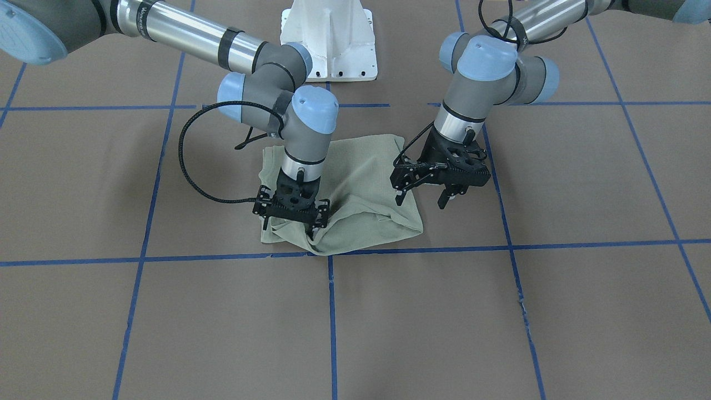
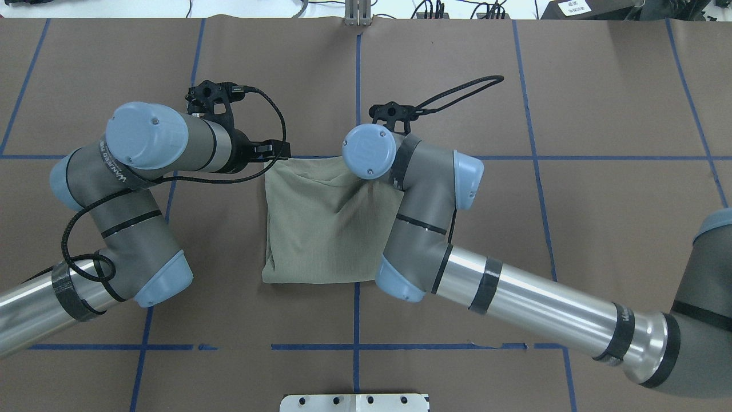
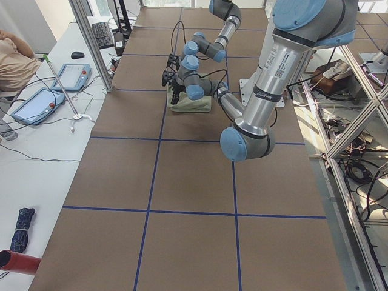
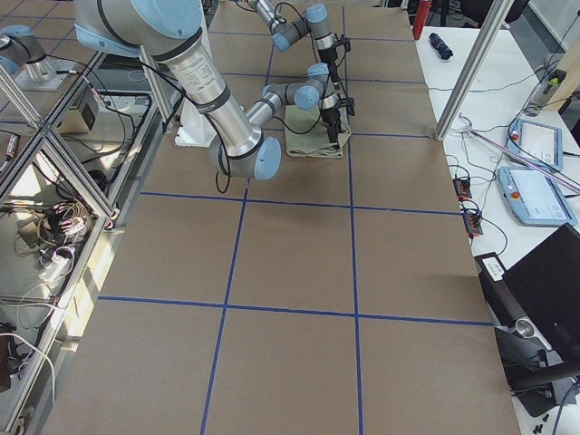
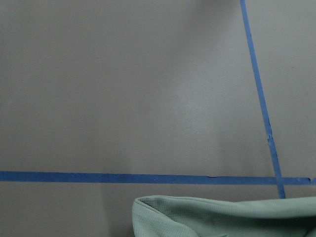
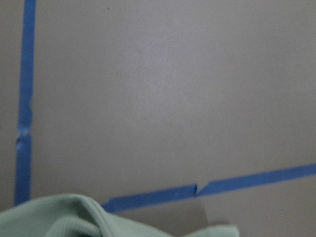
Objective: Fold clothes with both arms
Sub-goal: 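Lay the folded edge onto the far half with both grippers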
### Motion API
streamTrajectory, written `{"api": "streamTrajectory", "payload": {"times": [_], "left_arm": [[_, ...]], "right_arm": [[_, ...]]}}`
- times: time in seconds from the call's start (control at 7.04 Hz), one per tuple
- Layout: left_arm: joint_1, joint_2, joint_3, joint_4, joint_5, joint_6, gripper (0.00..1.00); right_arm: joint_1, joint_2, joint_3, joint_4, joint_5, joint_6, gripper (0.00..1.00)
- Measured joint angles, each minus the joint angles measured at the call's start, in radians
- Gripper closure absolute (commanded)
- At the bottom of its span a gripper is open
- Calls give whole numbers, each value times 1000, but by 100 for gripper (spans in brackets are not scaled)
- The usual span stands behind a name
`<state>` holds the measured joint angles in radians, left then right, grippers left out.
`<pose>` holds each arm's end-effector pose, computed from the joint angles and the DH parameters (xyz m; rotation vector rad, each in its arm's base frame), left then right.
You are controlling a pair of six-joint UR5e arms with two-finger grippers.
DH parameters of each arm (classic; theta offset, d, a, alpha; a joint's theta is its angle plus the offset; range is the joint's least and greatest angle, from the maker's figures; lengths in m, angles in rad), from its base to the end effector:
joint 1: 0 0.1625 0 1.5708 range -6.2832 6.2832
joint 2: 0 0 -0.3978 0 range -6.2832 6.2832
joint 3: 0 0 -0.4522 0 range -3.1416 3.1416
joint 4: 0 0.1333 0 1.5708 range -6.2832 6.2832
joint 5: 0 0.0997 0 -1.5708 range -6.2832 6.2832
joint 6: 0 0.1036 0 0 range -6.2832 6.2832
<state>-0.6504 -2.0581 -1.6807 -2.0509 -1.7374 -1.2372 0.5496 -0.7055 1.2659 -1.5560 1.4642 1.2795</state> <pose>0.4847 -0.5147 0.2203 0.3759 1.0196 -0.1953 -0.6286 -0.5543 0.2123 0.3303 -0.4839 0.2816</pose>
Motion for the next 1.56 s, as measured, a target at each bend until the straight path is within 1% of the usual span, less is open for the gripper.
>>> {"api": "streamTrajectory", "payload": {"times": [0.14,0.28,0.43,0.57,0.71,0.99,1.28,1.42,1.56], "left_arm": [[0,1,0,0,0,-1,0],[0,1,0,0,-1,-2,0],[0,1,0,-1,-2,-1,0],[1,2,0,-1,-2,-2,0],[0,3,0,-1,-2,-1,0],[1,4,0,-1,-2,-1,0],[1,4,-1,-2,-2,-2,0],[1,5,0,-2,-2,-2,0],[1,5,0,-2,-2,-3,0]], "right_arm": [[58,6,-48,23,-8,-66,0],[96,12,-76,64,-5,-107,0],[112,28,-85,106,25,-109,0],[111,48,-86,138,72,-65,1],[95,64,-86,161,106,16,8],[45,76,-87,175,119,134,28],[14,76,-89,176,118,176,54],[4,76,-89,176,117,186,87],[-1,76,-89,175,117,190,100]]}}
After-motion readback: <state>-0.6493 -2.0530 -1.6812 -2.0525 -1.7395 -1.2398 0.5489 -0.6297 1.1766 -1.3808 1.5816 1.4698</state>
